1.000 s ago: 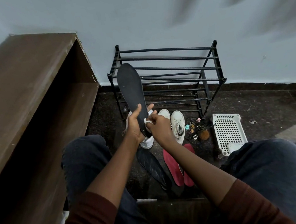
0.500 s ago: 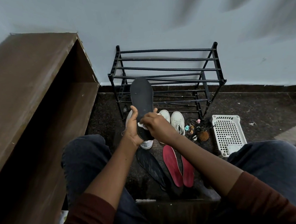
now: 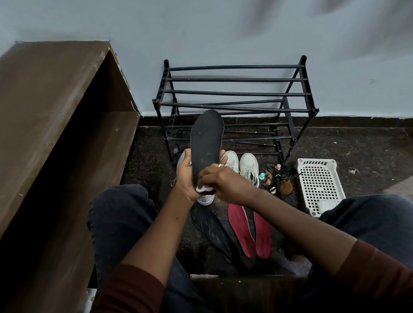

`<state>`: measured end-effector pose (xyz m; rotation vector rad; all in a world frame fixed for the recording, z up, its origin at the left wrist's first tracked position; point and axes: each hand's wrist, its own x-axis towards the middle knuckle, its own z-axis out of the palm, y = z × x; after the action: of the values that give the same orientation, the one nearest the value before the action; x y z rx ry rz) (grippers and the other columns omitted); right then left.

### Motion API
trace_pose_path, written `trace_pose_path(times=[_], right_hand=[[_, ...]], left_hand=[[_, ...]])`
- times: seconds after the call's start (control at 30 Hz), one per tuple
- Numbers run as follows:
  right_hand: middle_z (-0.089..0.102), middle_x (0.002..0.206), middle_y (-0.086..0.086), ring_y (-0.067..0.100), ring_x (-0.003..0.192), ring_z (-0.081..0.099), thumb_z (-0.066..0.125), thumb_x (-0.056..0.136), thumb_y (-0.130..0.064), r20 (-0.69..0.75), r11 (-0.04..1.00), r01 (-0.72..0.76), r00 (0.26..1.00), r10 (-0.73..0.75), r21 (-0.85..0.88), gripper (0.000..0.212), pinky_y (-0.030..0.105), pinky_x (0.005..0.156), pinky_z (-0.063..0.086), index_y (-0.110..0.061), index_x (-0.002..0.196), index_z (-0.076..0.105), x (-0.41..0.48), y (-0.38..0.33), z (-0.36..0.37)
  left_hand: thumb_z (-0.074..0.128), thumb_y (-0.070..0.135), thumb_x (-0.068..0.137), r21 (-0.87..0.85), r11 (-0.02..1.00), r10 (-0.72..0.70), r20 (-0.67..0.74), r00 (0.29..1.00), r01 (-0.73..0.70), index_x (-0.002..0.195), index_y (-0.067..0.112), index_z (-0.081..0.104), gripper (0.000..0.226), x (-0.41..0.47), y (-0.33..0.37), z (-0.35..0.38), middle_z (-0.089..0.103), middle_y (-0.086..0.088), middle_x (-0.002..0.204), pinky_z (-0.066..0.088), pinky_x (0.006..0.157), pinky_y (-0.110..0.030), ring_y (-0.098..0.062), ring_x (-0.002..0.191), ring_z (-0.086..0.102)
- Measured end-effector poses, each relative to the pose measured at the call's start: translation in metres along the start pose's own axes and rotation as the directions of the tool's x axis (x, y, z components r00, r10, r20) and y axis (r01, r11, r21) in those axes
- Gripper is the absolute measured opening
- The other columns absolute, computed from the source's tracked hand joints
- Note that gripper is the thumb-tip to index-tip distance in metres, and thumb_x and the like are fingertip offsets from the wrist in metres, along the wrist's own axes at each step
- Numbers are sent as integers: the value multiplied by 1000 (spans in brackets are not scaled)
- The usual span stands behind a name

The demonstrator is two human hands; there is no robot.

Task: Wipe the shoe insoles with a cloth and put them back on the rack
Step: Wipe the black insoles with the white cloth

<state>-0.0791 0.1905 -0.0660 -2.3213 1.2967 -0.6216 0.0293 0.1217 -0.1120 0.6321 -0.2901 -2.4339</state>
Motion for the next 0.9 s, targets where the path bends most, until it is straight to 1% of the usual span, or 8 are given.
trace_pose_path(times=[0.07, 0.2, 0.37, 0.5, 0.6, 0.7, 0.83, 0.9], right_hand=[[64, 83, 17, 34, 73, 60, 58, 63, 13, -9, 995, -48, 999, 48, -85, 26, 33, 70, 41, 0, 82, 69, 6, 8, -2], [64, 86, 20, 39, 76, 60, 52, 69, 9, -150, 979, -180, 975, 164, -96, 28, 44, 69, 51, 2, 89, 70, 12, 17, 1], [65, 89, 16, 32, 80, 63, 53, 69, 13, -138, 997, -76, 987, 79, 28, 27, 29, 74, 44, 1, 88, 69, -4, -4, 13], [66, 90, 14, 31, 80, 64, 42, 82, -13, -106, 1000, 13, 994, -13, 0, 32, 31, 72, 48, 0, 88, 70, -21, -1, 13], [65, 89, 17, 33, 76, 63, 51, 75, 1, -43, 995, 5, 999, -10, -97, 24, 32, 65, 51, 2, 89, 70, -20, 9, 8], [63, 82, 19, 38, 71, 61, 67, 67, 11, -88, 978, -125, 990, 111, -167, 23, 37, 63, 51, 2, 88, 70, -7, 24, 6], [65, 87, 22, 39, 79, 61, 59, 70, 13, -190, 961, -270, 948, 254, -59, 27, 38, 72, 49, 2, 92, 71, 1, 22, 6], [67, 90, 20, 35, 83, 64, 62, 73, 9, -195, 964, -266, 946, 260, -4, 23, 34, 76, 48, 1, 92, 72, -4, 18, 8]], left_hand=[[22, 64, 91, 60, 998, -13, -12, 1000, 14, 116, -2, 65, 82, 1, -2, 0, 61, -19, 120, 52, 90, -40, -31, 107, 63], [22, 64, 93, 88, 995, -44, -62, 997, 49, 114, 7, 67, 76, 1, -7, -1, 53, -17, 130, 44, 98, -39, -28, 115, 55], [20, 64, 93, 73, 996, -50, -43, 998, 53, 103, 2, 72, 81, 0, -4, 4, 66, -16, 112, 54, 85, -40, -31, 98, 67], [21, 66, 93, 61, 998, -25, -106, 994, 32, 105, 1, 70, 82, 2, -5, 0, 58, -18, 121, 56, 82, -42, -33, 95, 68], [16, 68, 92, 127, 989, -61, -91, 994, 73, 102, 1, 72, 87, 1, -7, 2, 65, -16, 112, 56, 83, -36, -28, 95, 68], [18, 65, 94, 172, 982, -62, -97, 993, 78, 103, 5, 73, 82, 0, -9, 7, 65, -14, 111, 55, 82, -33, -25, 95, 66], [23, 61, 95, 184, 982, -22, -109, 994, 42, 121, 4, 61, 74, 1, -8, 8, 60, -14, 118, 49, 93, -35, -25, 104, 61], [23, 62, 95, 179, 983, -19, -124, 992, 42, 114, 3, 66, 76, 3, -6, 7, 62, -14, 115, 48, 94, -36, -25, 102, 62]])
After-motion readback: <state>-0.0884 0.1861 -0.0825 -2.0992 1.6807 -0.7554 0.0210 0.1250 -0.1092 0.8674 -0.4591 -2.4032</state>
